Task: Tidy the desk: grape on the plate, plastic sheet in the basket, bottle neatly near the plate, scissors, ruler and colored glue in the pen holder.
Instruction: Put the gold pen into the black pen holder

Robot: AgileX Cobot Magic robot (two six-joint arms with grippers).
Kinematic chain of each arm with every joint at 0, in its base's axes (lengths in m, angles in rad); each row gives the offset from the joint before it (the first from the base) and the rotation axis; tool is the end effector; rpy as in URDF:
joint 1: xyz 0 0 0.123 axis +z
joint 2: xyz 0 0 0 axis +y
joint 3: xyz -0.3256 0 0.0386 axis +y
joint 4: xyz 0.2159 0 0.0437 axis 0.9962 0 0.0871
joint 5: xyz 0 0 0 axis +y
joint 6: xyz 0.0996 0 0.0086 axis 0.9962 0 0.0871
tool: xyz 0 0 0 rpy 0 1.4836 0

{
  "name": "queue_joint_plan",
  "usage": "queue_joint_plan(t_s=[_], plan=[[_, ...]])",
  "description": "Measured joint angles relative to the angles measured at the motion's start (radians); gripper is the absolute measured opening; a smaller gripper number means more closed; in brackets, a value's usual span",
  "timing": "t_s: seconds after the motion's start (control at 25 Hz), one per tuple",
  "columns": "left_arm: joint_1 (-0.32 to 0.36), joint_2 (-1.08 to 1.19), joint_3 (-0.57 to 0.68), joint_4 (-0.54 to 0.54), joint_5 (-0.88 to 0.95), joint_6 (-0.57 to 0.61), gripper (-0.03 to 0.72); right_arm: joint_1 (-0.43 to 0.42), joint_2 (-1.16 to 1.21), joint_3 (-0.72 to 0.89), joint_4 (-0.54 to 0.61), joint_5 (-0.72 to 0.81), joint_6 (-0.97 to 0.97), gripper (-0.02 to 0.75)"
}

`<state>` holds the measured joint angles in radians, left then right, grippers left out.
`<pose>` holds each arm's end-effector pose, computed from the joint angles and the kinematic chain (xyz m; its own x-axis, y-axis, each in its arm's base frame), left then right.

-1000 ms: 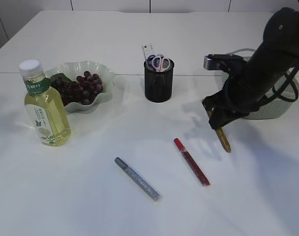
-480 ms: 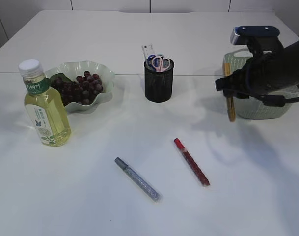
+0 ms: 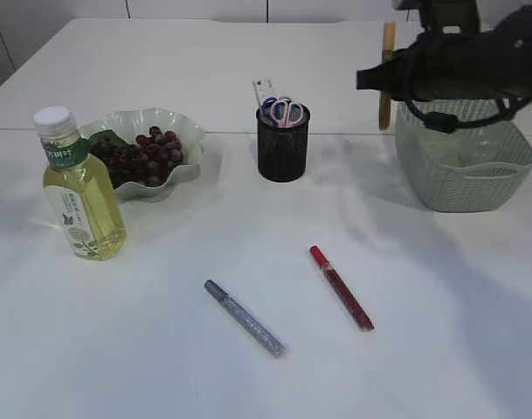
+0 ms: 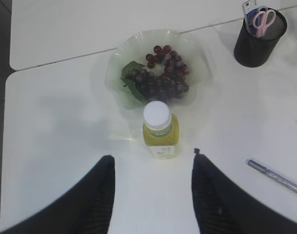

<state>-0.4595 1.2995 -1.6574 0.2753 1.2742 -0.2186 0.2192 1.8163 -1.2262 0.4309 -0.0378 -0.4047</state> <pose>0.1932 -0.0666 0.4931 -0.6847 0.1925 -0.7030 0.1776 0.9795 0.0952 0.4000 0.0875 0.3004 -0.4459 -0.0728 -0.8921 -0.1922 0.9812 0.0160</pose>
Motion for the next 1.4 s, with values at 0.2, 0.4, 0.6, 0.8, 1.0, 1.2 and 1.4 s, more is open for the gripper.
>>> queue_joint_plan(t_s=[0.2, 0.4, 0.6, 0.8, 1.0, 1.2, 1.4], plan=[[0.000, 0.000, 0.000, 0.006, 0.000, 0.000, 0.371, 0.056, 0.116, -0.182, -0.015, 0.000, 0.000, 0.062], [0.000, 0.000, 0.000, 0.011, 0.000, 0.000, 0.371, 0.094, 0.209, -0.318, -0.015, 0.000, 0.000, 0.062], [0.000, 0.000, 0.000, 0.012, 0.000, 0.000, 0.371, 0.121, 0.294, -0.410, -0.015, 0.000, 0.000, 0.062], [0.000, 0.000, 0.000, 0.017, -0.002, 0.000, 0.371, 0.126, 0.355, -0.486, -0.015, 0.000, 0.004, 0.062], [0.000, 0.000, 0.000, 0.023, -0.002, 0.000, 0.371, 0.129, 0.411, -0.527, -0.015, 0.000, 0.010, 0.062], [0.000, 0.000, 0.000, 0.024, -0.002, 0.000, 0.371, 0.130, 0.435, -0.528, -0.015, -0.006, 0.010, 0.062], [0.000, 0.000, 0.000, 0.025, -0.002, 0.000, 0.371, 0.130, 0.450, -0.528, -0.015, -0.006, 0.011, 0.062]])
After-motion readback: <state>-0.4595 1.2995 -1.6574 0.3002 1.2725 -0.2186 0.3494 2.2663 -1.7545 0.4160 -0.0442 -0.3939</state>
